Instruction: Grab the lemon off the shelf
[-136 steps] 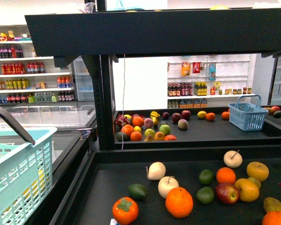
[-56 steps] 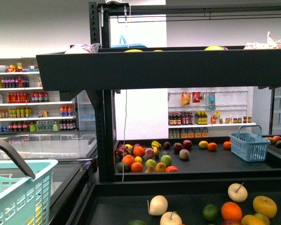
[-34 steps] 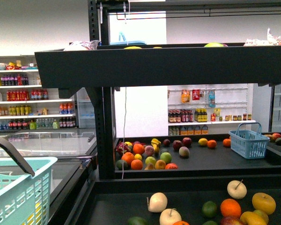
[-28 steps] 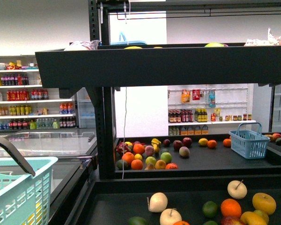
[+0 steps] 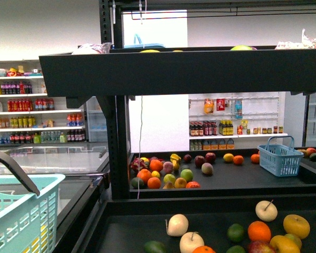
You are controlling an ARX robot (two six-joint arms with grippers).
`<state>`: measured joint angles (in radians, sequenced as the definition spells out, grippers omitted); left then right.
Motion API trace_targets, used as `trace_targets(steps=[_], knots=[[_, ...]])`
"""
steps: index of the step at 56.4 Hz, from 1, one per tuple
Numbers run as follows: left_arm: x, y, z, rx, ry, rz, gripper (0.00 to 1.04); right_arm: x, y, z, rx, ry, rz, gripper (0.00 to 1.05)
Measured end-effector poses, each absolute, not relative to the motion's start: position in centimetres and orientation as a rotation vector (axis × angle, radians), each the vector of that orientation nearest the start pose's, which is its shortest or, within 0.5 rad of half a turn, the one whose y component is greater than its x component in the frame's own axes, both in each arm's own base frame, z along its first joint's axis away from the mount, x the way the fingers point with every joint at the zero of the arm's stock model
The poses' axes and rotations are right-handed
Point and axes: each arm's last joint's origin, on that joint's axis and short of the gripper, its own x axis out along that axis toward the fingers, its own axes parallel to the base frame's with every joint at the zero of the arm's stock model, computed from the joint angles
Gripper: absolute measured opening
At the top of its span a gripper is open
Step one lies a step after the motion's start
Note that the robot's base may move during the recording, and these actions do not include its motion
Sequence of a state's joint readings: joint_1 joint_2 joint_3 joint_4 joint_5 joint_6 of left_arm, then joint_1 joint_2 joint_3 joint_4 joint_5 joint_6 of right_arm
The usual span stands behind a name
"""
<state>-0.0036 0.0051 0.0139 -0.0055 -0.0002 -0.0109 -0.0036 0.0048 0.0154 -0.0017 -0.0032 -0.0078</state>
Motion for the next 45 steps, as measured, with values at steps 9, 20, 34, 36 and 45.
trace_targets(steps=[9,20,34,36,45], knots=[[9.72,-0.03,16.73,-0.009,-0.003,-0.003,0.98,9.70,-0.03,16.82,-0.008,-0.009,0.000,0.97],[9.72,-0.03,16.73,-0.009,-0.003,-0.003,0.97,9.70,-0.02,16.82,-0.008,-0.009,0.000,0.97],[9.72,-0.03,16.73,-0.009,-0.003,-0.003,0.97,9.70,-0.03,16.82,-0.008,-0.009,0.000,0.97],[9.72,-0.03,16.73,-0.009,-0.003,-0.003,0.97,9.70,-0.03,16.82,-0.008,-0.009,0.000,0.97],[9.72,-0.03,16.73,-0.009,-0.003,-0.003,0.97,9.70,-0.03,16.82,-0.008,-0.009,0.000,0.97]])
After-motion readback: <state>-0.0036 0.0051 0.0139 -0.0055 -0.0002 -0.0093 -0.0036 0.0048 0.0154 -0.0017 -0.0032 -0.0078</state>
